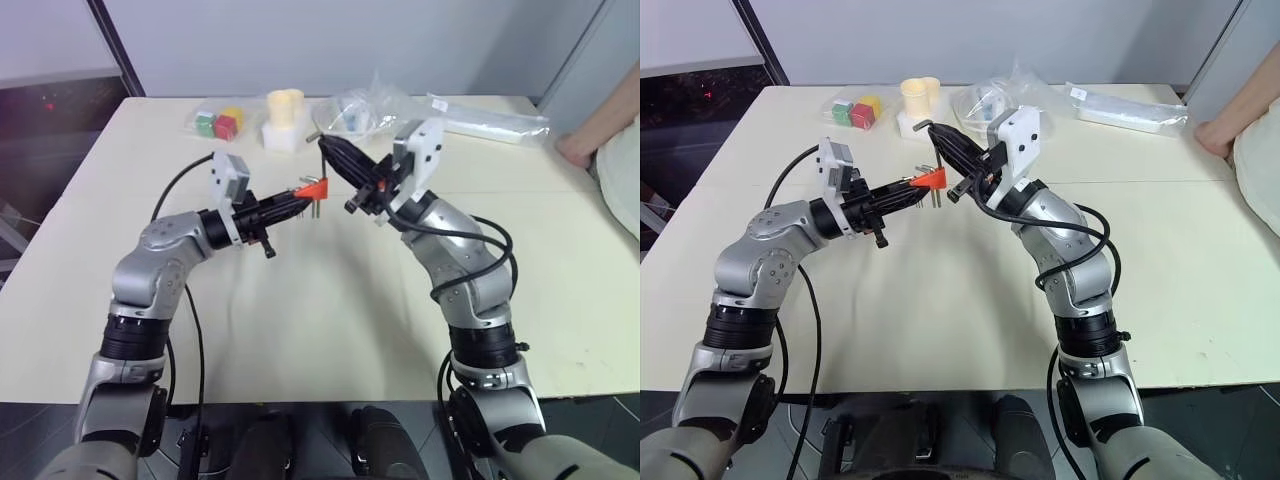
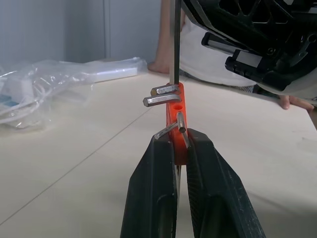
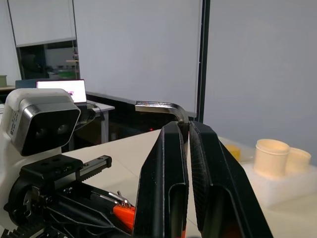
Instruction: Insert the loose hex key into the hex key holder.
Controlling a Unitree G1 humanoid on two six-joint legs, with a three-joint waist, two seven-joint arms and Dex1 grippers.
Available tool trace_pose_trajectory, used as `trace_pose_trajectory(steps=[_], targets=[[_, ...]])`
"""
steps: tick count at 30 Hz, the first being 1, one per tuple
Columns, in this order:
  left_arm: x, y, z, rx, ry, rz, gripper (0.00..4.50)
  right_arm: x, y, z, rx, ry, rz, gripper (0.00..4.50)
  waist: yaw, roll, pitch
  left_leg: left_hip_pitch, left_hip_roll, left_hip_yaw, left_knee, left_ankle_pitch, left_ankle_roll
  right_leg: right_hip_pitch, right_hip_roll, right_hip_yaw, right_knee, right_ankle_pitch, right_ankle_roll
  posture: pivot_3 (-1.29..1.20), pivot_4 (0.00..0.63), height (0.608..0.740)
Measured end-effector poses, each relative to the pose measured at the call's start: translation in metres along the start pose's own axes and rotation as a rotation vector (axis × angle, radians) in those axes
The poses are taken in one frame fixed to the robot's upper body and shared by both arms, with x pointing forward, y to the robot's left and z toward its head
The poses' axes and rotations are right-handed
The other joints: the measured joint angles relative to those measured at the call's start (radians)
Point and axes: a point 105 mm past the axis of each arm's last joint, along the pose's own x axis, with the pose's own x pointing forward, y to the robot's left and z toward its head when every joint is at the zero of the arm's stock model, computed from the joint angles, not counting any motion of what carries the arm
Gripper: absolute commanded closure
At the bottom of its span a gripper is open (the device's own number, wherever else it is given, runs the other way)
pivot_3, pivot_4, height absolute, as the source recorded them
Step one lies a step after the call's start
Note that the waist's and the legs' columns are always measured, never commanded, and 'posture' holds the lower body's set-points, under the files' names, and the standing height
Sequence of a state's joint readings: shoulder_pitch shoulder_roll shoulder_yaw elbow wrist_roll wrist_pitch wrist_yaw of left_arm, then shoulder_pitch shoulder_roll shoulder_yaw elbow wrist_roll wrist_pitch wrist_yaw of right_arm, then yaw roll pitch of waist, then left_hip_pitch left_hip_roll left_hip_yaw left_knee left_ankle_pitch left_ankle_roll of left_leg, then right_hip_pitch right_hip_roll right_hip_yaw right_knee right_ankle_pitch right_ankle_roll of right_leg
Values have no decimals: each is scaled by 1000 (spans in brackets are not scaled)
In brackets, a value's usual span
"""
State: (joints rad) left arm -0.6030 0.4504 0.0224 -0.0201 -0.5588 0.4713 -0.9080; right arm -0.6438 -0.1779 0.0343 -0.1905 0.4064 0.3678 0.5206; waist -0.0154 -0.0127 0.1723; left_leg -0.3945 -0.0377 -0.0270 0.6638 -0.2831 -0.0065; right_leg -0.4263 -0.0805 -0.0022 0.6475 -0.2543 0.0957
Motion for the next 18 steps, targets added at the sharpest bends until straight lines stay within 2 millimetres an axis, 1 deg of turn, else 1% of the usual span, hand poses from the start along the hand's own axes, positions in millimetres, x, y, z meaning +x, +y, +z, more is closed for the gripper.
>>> trace_pose_trajectory(steps=[5, 7, 9, 11, 12, 13, 14, 15, 18], targets=[[0, 0, 0, -1, -1, 0, 4500, 0, 0, -1, -1, 4, 1, 4483, 0, 0, 0, 0, 0, 0, 0, 0, 0, 0, 0, 0, 0, 0, 0, 0, 150, 740], [0, 0, 0, -1, -1, 0, 4500, 0, 0, -1, -2, 5, 1, 3771, 0, 0, 0, 0, 0, 0, 0, 0, 0, 0, 0, 0, 0, 0, 0, 0, 150, 740], [0, 0, 0, -1, -1, 0, 4500, 0, 0, -1, -3, 9, 4, 2946, 0, 0, 0, 0, 0, 0, 0, 0, 0, 0, 0, 0, 0, 0, 0, 0, 150, 740], [0, 0, 0, -1, -1, 0, 4500, 0, 0, -1, -3, 12, 6, 1921, 0, 0, 0, 0, 0, 0, 0, 0, 0, 0, 0, 0, 0, 0, 0, 0, 150, 740], [0, 0, 0, -1, -1, 0, 4500, -1, 0, -1, -3, 13, 6, 1315, 0, 0, 0, 0, 0, 0, 0, 0, 0, 0, 0, 0, 0, 0, 0, 0, 150, 740], [0, 0, 0, -1, -1, 0, 4500, -1, 0, -2, -3, 14, 6, 848, 0, 0, 0, 0, 0, 0, 0, 0, 0, 0, 0, 0, 0, 0, 0, 0, 150, 740], [0, 0, 0, -1, -1, 0, 4500, -1, 0, -2, -4, 15, 6, 258, 0, 0, 0, 0, 0, 0, 0, 0, 0, 0, 0, 0, 0, 0, 0, 0, 150, 740], [0, 0, 0, -1, -1, 0, 4500, -1, 0, -2, -4, 16, 7, 33, 0, 0, 0, 0, 0, 0, 0, 0, 0, 0, 0, 0, 0, 0, 0, 0, 150, 740], [0, 0, 0, -1, -1, 0, 4500, -1, -1, -2, -9, 20, 10, 33, 0, 0, 0, 0, 0, 0, 0, 0, 0, 0, 0, 0, 0, 0, 0, 0, 150, 740]])
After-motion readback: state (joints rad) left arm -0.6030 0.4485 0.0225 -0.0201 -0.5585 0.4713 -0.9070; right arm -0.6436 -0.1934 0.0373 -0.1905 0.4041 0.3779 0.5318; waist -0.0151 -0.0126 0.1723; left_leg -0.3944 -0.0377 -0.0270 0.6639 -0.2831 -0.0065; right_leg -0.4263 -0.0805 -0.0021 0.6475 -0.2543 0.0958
